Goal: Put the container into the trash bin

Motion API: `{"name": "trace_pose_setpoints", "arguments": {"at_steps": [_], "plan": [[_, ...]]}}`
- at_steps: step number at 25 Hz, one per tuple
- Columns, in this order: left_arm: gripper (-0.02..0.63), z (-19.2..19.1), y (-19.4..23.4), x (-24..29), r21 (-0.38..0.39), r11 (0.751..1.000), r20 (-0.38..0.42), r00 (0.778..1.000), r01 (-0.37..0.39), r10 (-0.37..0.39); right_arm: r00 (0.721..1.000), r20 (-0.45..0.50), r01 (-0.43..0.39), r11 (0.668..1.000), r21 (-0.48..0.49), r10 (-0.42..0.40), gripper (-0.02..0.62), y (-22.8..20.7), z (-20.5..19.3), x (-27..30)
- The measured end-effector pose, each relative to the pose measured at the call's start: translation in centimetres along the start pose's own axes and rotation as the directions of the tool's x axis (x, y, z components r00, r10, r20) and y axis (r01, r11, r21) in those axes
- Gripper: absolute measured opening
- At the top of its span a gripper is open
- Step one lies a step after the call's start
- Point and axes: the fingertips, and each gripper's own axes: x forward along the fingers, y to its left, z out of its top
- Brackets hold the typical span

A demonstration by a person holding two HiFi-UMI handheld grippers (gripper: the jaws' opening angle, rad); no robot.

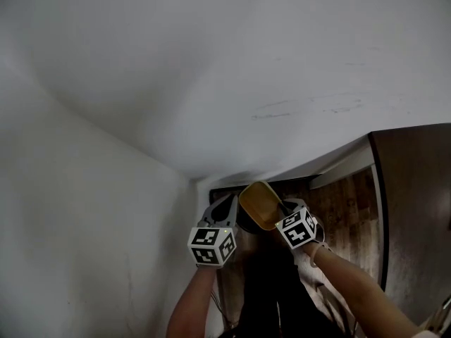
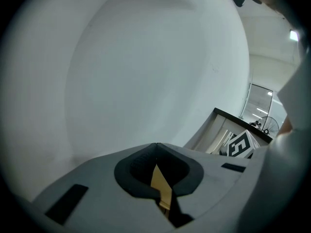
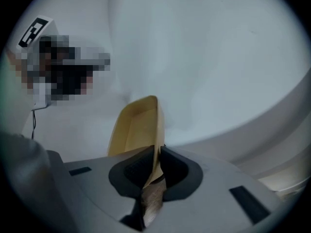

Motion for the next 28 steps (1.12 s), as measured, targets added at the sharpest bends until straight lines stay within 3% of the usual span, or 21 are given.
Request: {"name": "trace_pose_setpoints", "arguments": {"at_steps": [7, 28], "plan": [[0.018, -0.4, -0.9, 0.6, 0.035, 0.999, -0.031, 0.999, 0.022, -0.021, 0.999, -0.022, -0.041, 0.998, 0.052, 0.042, 0.066, 0.8, -1.0, 1.1], [0.018, 1.0, -2.3, 1.0, 0.014, 0.999, -0.007, 0.999, 0.043, -0.043, 0.996, 0.008, -0.085, 0.989, 0.120, 0.084, 0.064, 1.1, -0.4, 1.2]]}}
